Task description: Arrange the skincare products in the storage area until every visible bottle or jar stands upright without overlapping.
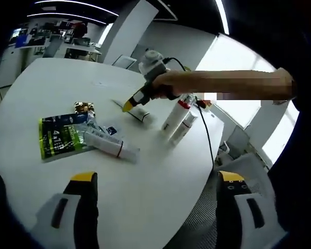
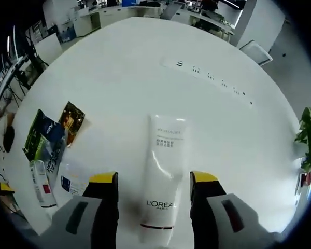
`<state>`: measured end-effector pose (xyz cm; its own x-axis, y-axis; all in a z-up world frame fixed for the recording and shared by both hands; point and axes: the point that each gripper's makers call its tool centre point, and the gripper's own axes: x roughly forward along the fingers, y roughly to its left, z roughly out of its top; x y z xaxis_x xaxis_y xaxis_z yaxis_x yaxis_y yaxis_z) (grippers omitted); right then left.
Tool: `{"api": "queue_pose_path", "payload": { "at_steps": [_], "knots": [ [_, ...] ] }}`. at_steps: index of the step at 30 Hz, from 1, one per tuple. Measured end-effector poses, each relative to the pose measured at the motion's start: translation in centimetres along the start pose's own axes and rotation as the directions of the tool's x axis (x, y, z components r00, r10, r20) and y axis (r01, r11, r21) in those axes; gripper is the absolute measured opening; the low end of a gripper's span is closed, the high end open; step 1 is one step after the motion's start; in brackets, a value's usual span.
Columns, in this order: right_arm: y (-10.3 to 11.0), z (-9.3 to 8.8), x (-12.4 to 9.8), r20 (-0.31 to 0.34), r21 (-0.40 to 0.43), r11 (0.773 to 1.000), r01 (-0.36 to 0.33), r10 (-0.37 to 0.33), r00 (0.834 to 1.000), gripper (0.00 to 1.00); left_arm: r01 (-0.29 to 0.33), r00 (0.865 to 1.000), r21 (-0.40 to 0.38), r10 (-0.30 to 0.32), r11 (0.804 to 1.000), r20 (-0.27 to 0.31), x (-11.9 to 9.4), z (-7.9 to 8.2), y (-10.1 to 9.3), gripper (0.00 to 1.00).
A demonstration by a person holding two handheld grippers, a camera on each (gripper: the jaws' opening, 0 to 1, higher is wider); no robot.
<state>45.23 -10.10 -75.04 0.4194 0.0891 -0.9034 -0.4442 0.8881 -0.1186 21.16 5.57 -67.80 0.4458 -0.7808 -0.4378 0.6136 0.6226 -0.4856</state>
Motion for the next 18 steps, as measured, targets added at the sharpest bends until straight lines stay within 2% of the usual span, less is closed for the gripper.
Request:
{"api": "queue_pose_path", "payload": {
  "at_steps": [6,9,12,16,18],
  "knots": [
    [-0.2,-0.2,0.3,-0.015,-0.022,1.000,-0.001,0.000,1.000,0.42,-0.005,1.000,-0.008,0.005,1.000,0.003,0.0,0.0,0.7,0.87],
    [-0.4,-0.3,0.5,-0.020,-0.006,1.000,-0.003,0.003,1.000,0.41,-0.009,1.000,-0.009,0.009,1.000,-0.002,0.1,0.0,0.7,0.86],
    [-0.7,-0.6,0.8,-0.037,-0.024,1.000,0.001,-0.002,0.999,0.38,-0.008,1.000,-0.009,0.008,1.000,-0.003,0.2,0.1,0.8,0.86],
    [0.0,-0.4,1.1,-0.034,-0.002,0.998,-0.070,0.070,0.997,0.32,-0.006,1.000,-0.011,0.006,1.000,-0.002,0.4,0.2,0.9,0.86],
    [-0.4,-0.4,1.1,-0.038,-0.022,0.998,-0.058,0.057,0.998,0.32,-0.005,1.000,-0.010,0.005,1.000,-0.002,0.5,0.2,0.9,0.85]
  ]
}}
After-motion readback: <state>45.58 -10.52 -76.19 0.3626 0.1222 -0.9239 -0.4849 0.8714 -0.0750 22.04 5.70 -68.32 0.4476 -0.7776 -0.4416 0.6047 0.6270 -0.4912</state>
